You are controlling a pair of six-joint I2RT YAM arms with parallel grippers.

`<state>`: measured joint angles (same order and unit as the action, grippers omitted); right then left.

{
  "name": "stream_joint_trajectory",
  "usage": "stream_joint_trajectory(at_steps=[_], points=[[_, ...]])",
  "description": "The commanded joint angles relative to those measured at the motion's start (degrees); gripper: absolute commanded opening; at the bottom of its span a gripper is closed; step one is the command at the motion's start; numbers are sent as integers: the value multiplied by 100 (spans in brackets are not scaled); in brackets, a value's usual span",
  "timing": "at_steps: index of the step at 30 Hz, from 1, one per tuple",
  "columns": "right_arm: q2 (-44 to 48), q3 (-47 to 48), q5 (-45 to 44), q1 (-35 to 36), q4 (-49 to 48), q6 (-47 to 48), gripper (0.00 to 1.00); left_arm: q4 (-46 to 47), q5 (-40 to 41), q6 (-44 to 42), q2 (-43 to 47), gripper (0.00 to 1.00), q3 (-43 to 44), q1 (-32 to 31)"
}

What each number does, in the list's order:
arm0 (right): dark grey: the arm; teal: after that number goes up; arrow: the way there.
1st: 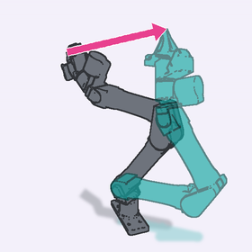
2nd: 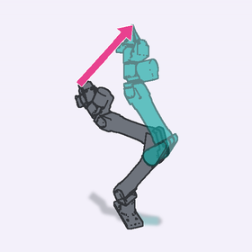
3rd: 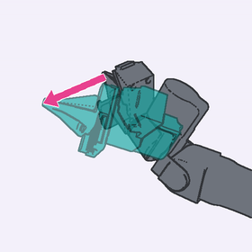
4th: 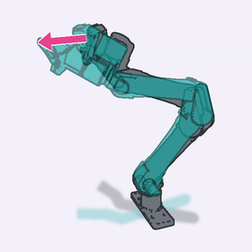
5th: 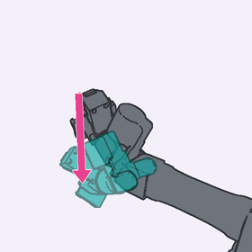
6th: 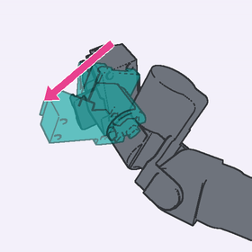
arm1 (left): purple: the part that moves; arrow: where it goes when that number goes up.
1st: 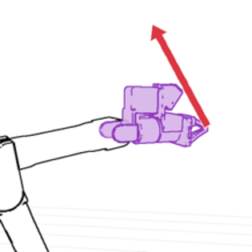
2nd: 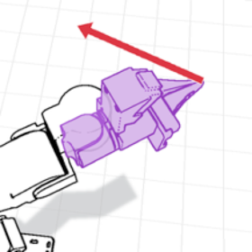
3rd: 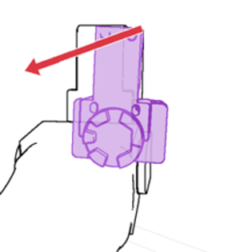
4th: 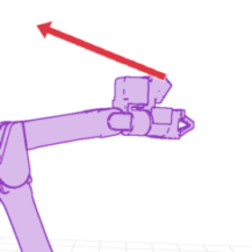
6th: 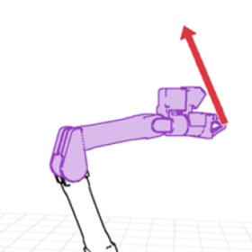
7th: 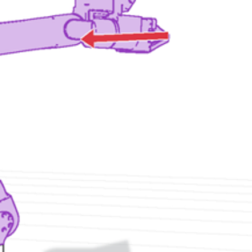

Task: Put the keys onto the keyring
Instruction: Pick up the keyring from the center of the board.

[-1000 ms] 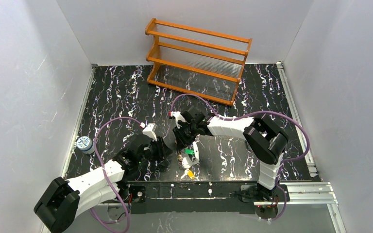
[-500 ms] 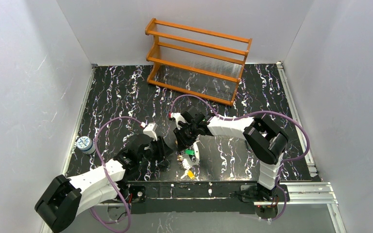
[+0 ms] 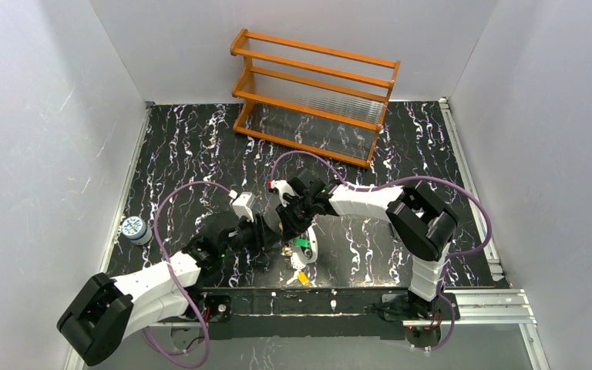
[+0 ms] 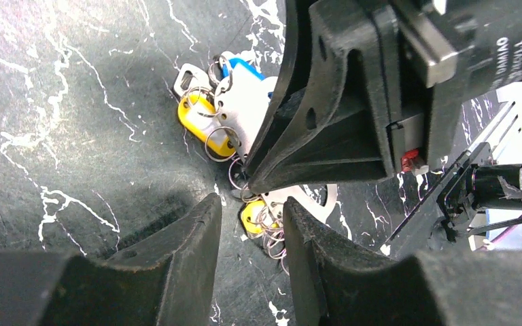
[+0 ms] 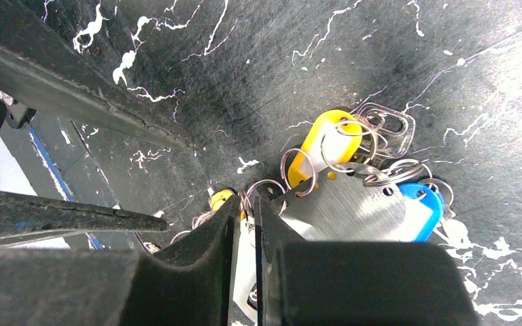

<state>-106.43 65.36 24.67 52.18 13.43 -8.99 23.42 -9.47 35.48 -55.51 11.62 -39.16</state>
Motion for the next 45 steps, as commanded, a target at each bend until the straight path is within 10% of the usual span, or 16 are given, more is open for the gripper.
stream_joint_trajectory(at_steps=[1,6,45], points=[[73,156,178,-14,46,112,18,45,2,-236,243,37,-45,20],[160,187,319,-15,25,201,1,-127,98,-351,494,37,-46,21],[2821,-1455,1064,-92,-1478,1582,1,1538,-1476,-2848,1715,30,-296,5]])
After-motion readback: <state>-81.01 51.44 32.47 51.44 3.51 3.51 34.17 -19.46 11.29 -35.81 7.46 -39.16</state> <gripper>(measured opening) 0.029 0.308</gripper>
